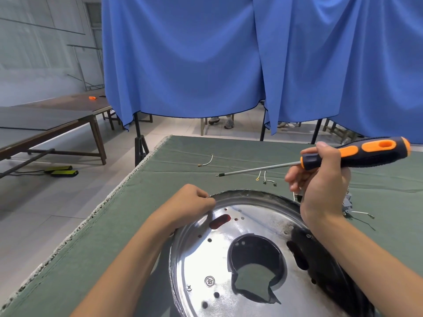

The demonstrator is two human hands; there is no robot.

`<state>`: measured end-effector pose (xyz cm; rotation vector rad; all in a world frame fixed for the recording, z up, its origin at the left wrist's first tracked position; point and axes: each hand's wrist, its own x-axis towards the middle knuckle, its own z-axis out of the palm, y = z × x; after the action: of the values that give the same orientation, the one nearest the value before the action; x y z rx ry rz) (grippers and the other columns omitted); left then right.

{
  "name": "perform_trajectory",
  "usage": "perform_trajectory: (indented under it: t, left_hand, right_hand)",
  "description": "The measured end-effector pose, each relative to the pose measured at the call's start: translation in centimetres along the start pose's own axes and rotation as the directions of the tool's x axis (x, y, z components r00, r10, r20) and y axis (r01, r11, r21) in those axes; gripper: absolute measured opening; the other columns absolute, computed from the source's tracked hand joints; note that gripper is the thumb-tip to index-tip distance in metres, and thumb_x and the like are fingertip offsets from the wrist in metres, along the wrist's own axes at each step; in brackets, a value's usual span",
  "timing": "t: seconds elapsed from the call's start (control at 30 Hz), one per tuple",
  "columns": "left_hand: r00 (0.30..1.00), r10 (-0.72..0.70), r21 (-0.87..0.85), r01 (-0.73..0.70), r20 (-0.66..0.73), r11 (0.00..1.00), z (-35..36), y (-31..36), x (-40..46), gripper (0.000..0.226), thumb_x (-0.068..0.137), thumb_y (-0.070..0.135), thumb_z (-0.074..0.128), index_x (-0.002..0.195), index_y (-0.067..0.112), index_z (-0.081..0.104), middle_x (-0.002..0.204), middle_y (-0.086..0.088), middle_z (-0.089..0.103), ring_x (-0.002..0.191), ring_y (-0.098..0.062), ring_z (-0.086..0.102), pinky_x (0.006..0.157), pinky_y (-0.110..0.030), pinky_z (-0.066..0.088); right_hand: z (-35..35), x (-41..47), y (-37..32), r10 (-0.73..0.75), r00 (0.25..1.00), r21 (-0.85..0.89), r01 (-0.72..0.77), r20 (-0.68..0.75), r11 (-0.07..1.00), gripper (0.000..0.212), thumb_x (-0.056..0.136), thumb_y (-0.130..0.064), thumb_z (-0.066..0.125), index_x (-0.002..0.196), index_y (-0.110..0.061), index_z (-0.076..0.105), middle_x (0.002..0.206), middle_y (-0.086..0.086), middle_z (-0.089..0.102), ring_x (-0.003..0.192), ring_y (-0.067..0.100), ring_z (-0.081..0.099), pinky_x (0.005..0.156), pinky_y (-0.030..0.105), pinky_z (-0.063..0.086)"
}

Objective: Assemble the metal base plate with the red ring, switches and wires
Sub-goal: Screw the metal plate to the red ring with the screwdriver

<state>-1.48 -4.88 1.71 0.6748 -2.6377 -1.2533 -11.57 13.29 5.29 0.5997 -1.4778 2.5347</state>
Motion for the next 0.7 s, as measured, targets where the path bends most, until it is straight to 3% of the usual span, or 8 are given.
perform_trajectory:
  t: [0.1, 0.23, 0.33, 0.5, 0.7]
  left_hand:
    - [0.999, 0.003, 0.012, -0.003, 0.049, 1.000, -0.02, 0.08, 0.33, 0.027, 0.082, 0.027, 0.070, 0.062, 0.009, 0.064, 0.056, 0.001, 0.044, 0.055, -0.014, 0.038, 0.056, -0.025, 0.030]
    - [0.997, -0.024, -0.025, 0.026, 0.071, 0.999, -0.14, 0.01, 0.41, 0.017, 0.084, 0.018, 0.068, 0.070, 0.010, 0.071, 0.061, -0.002, 0.059, 0.060, -0.015, 0.052, 0.064, -0.023, 0.041]
    - [0.996, -0.043, -0.033, 0.046, 0.074, 0.998, -0.08, 0.15, 0.34, 0.013, 0.085, 0.016, 0.067, 0.073, 0.010, 0.072, 0.063, -0.002, 0.060, 0.058, -0.013, 0.053, 0.059, -0.019, 0.040]
    - [0.995, -0.073, -0.047, 0.077, 0.068, 0.996, -0.23, 0.12, 0.47, 0.022, 0.083, 0.016, 0.069, 0.061, 0.018, 0.069, 0.054, 0.006, 0.061, 0.051, -0.008, 0.055, 0.046, -0.010, 0.040]
    - [0.993, -0.092, -0.060, 0.096, 0.069, 0.994, -0.35, 0.13, 0.46, 0.022, 0.082, 0.015, 0.070, 0.060, 0.019, 0.070, 0.049, 0.008, 0.061, 0.045, -0.005, 0.054, 0.042, -0.008, 0.039]
  right_hand:
    - [0.07, -0.24, -0.18, -0.014, 1.000, 0.007, 0.014, 0.006, 1.000, 0.027, 0.083, -0.034, 0.050, 0.063, -0.016, 0.054, 0.039, 0.005, 0.050, 0.032, 0.016, 0.046, 0.035, 0.015, 0.033]
    - [0.26, -0.50, -0.31, -0.034, 0.999, 0.002, 0.034, 0.026, 0.999, 0.029, 0.084, -0.032, 0.051, 0.059, -0.019, 0.054, 0.039, 0.001, 0.047, 0.033, 0.015, 0.049, 0.035, 0.014, 0.033]
    - [0.38, -0.63, -0.33, -0.054, 0.998, 0.001, 0.054, 0.045, 0.999, 0.030, 0.085, -0.031, 0.051, 0.057, -0.020, 0.055, 0.041, -0.001, 0.045, 0.034, 0.015, 0.050, 0.034, 0.014, 0.033]
    - [0.46, -0.46, -0.43, -0.069, 0.996, 0.001, 0.069, 0.048, 0.998, 0.033, 0.084, -0.030, 0.051, 0.052, -0.023, 0.056, 0.042, -0.001, 0.043, 0.033, 0.015, 0.050, 0.033, 0.015, 0.032]
    - [0.65, -0.10, -0.81, -0.117, 0.993, 0.002, 0.117, 0.016, 0.993, 0.035, 0.085, -0.029, 0.050, 0.051, -0.024, 0.054, 0.042, 0.000, 0.041, 0.032, 0.015, 0.048, 0.034, 0.014, 0.029]
